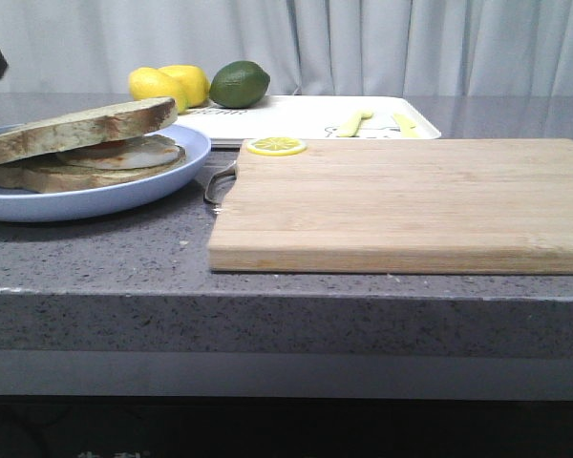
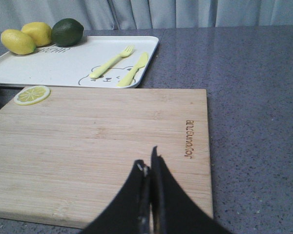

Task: Place bread and move sandwich to tray
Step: 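Reach the left gripper to the blue plate rim and grasp it, then lift the blue plate with the left gripper and lower it onto the tray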

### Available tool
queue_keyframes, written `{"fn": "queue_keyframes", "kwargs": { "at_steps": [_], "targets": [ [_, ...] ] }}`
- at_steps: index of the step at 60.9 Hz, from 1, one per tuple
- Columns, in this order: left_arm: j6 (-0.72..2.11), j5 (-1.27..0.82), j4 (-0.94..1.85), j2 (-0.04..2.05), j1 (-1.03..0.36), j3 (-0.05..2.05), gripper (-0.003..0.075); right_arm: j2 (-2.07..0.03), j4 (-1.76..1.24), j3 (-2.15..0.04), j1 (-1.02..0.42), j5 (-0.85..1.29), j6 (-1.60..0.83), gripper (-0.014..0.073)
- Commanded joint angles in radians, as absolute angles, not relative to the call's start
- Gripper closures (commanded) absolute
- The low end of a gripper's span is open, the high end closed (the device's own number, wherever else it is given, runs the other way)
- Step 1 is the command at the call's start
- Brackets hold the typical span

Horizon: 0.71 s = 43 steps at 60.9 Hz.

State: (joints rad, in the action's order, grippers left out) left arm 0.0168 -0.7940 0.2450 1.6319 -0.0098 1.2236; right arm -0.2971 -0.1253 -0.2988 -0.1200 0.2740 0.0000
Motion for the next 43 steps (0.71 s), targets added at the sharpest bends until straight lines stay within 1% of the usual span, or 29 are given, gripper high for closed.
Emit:
{"fn": "queue_keyframes", "kwargs": {
  "at_steps": [1, 5, 11, 17, 24, 30, 43],
  "targets": [
    [0.172, -0.823, 0.447, 1.575, 0.068, 1.275, 0.074, -0.304, -0.129, -0.324, -0.12, 0.192, -0.006, 0.0654],
    [0.25, -0.857, 0.601, 1.571, 0.124, 1.298, 0.074, -0.304, -0.129, -0.324, -0.12, 0.192, -0.006, 0.0654],
    [0.33, -0.932, 0.755, 1.571, 0.204, 1.33, 0.074, -0.304, -0.129, -0.324, -0.12, 0.192, -0.006, 0.0654],
    [0.344, -0.983, 0.806, 1.571, 0.241, 1.38, 0.0741, -0.304, -0.129, -0.324, -0.12, 0.192, -0.006, 0.0654],
    [0.342, -0.99, 0.806, 1.578, 0.236, 1.456, 0.0741, -0.304, -0.13, -0.324, -0.12, 0.192, -0.006, 0.0654],
    [0.299, -1.023, 0.806, 1.619, 0.207, 1.562, 0.0741, -0.304, -0.13, -0.324, -0.12, 0.192, -0.006, 0.0654],
    [0.16, -1.111, 0.796, 1.814, 0.121, 1.88, 0.0741, -0.304, -0.147, -0.324, -0.12, 0.192, -0.006, 0.0654]
  ]
}}
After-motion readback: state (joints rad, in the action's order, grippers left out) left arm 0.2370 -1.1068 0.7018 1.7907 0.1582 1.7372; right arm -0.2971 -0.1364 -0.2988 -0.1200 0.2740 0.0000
